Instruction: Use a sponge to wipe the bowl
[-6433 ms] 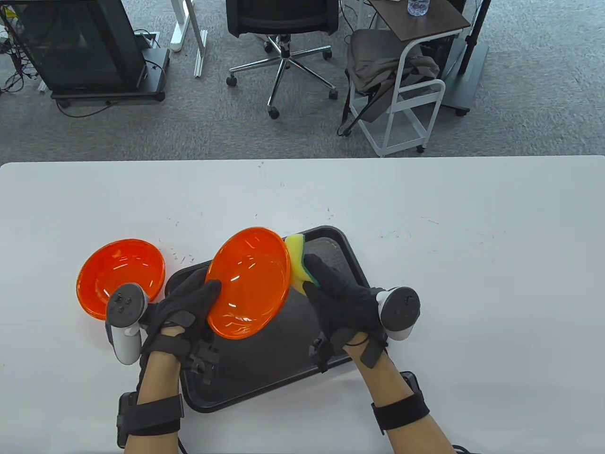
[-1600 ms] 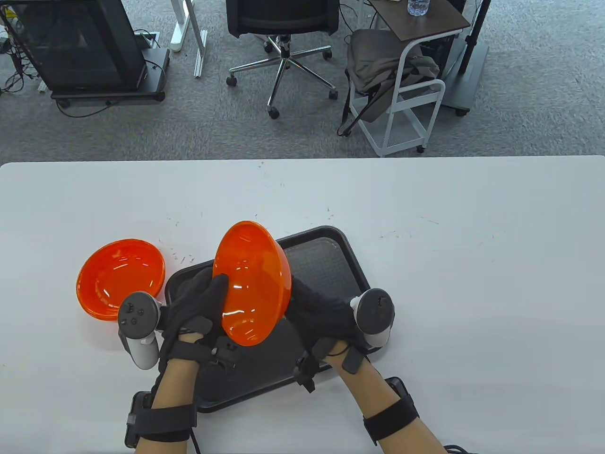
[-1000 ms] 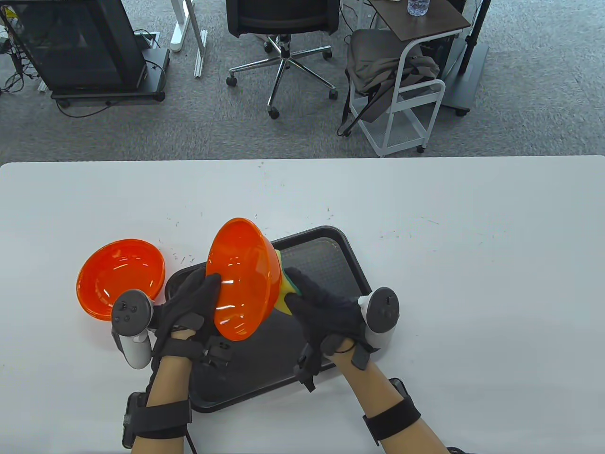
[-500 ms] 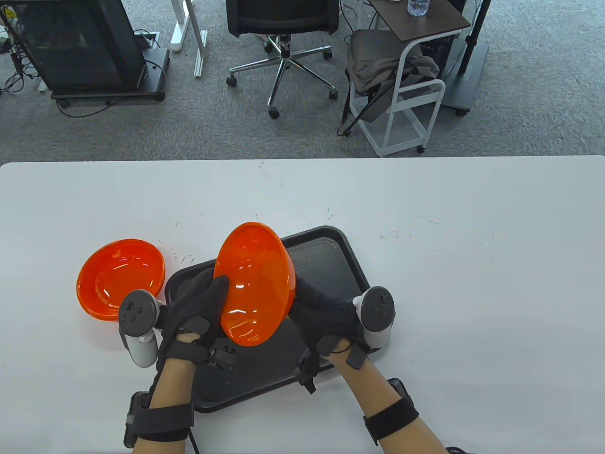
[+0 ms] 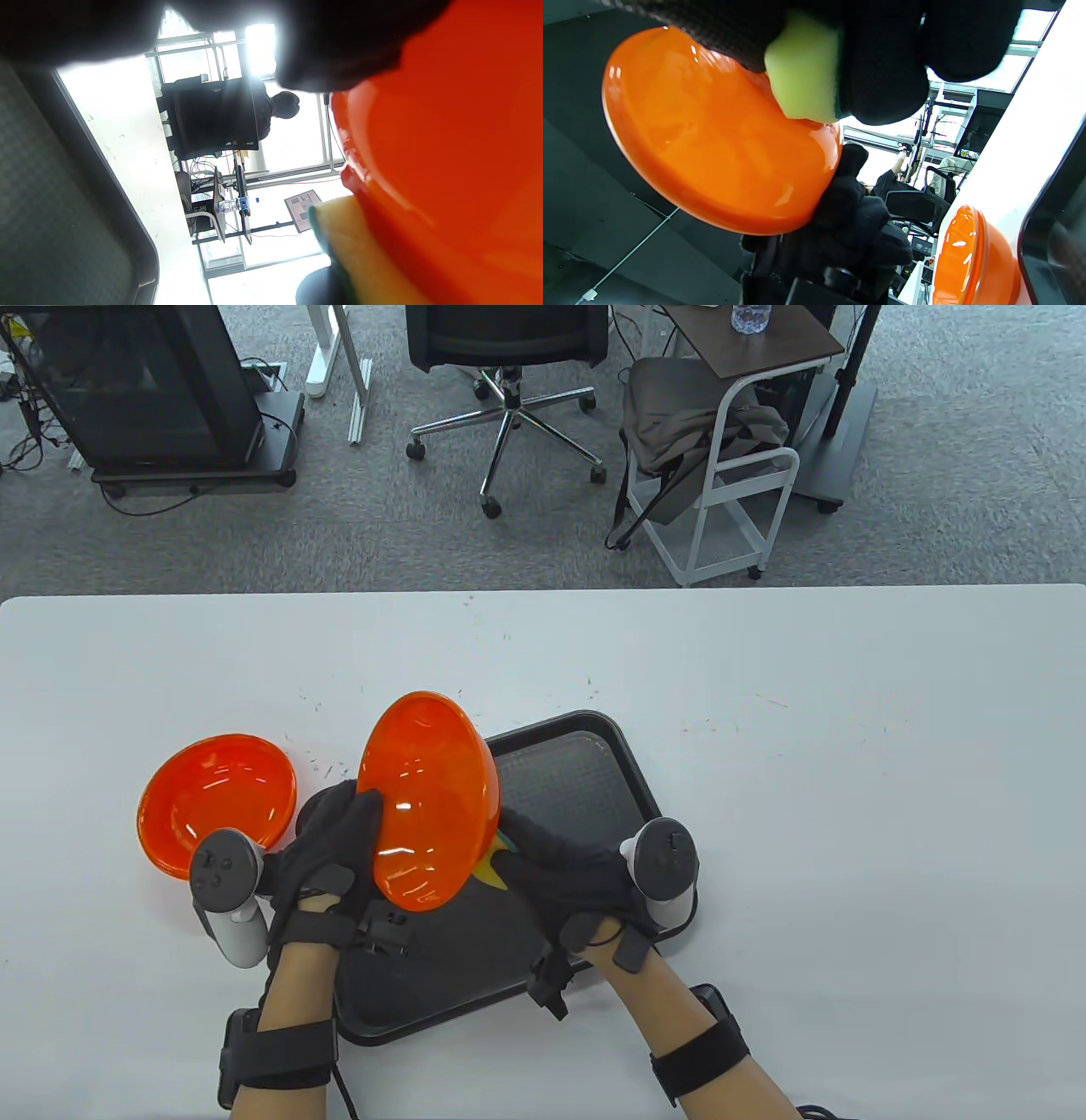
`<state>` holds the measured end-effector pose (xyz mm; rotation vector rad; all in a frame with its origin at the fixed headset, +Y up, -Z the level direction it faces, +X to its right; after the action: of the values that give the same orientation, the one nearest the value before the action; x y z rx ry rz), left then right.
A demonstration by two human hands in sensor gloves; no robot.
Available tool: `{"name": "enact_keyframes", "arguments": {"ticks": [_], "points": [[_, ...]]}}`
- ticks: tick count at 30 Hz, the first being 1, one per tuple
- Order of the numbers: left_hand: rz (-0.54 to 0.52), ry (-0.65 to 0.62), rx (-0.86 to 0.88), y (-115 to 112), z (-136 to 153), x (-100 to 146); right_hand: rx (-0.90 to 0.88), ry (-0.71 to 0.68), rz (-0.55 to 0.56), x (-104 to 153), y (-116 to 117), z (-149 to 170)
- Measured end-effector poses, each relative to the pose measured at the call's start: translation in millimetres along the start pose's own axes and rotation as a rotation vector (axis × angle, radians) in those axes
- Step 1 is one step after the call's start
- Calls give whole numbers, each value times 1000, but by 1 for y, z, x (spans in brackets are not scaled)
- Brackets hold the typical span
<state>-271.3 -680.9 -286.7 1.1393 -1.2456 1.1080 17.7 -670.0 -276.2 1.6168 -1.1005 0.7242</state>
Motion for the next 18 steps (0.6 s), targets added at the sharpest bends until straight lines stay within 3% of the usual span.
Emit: {"name": "enact_keyframes", "arguments": {"ticks": [18], "points": [[116,64,-24,-13,3,-1,61,-113,209,8,-16,-15]]}}
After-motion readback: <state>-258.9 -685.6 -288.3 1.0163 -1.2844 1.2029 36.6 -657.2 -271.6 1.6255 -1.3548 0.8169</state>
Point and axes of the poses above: the tracker on the back of each hand, its own z axis roughly to the little-finger side, its own x axis roughly from the fingertips to the wrist, y = z × x, the point moved 2 cm from there along -x, roughly from the wrist to the fingertips, and after that the axes turned 7 degrees about y, right-handed, at the moved point
